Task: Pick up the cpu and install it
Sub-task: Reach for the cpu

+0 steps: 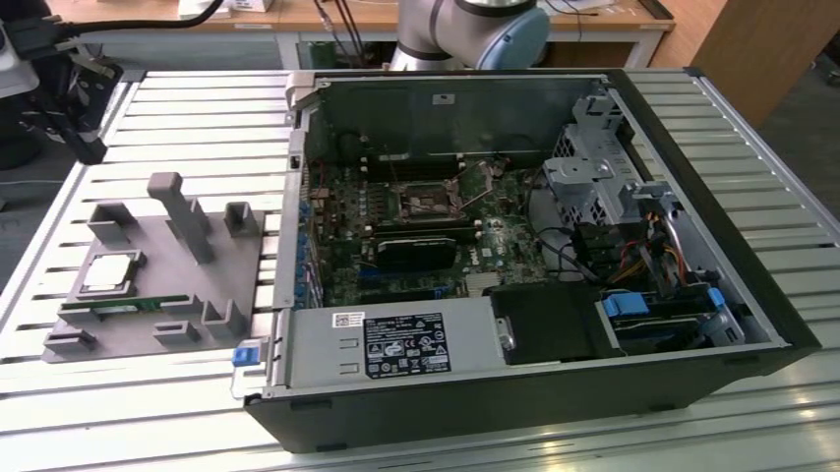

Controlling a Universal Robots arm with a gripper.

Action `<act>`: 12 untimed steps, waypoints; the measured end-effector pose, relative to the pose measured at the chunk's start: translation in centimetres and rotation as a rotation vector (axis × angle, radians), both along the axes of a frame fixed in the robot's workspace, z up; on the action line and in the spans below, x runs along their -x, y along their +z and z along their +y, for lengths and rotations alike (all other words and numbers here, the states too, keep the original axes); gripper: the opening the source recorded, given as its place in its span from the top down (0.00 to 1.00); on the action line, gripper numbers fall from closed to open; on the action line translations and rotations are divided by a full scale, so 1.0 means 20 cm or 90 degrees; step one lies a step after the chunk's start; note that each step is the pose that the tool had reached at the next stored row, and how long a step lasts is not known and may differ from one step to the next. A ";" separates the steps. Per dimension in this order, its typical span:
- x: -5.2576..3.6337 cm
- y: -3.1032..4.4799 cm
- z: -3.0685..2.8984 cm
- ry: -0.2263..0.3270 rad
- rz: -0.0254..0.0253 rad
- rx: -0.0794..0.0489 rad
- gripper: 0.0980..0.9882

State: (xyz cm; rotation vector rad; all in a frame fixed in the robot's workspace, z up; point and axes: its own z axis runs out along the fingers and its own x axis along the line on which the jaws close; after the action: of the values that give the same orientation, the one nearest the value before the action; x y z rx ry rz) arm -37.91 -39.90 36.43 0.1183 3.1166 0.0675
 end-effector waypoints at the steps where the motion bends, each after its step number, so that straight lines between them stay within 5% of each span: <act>1: 0.007 0.000 0.000 0.000 0.0000 0.000 0.99; 12: 0.082 -0.006 0.000 0.000 0.0000 0.000 0.99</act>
State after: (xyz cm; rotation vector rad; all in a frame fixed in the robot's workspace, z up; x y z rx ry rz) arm -39.54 -39.89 36.31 0.1183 3.1166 0.0674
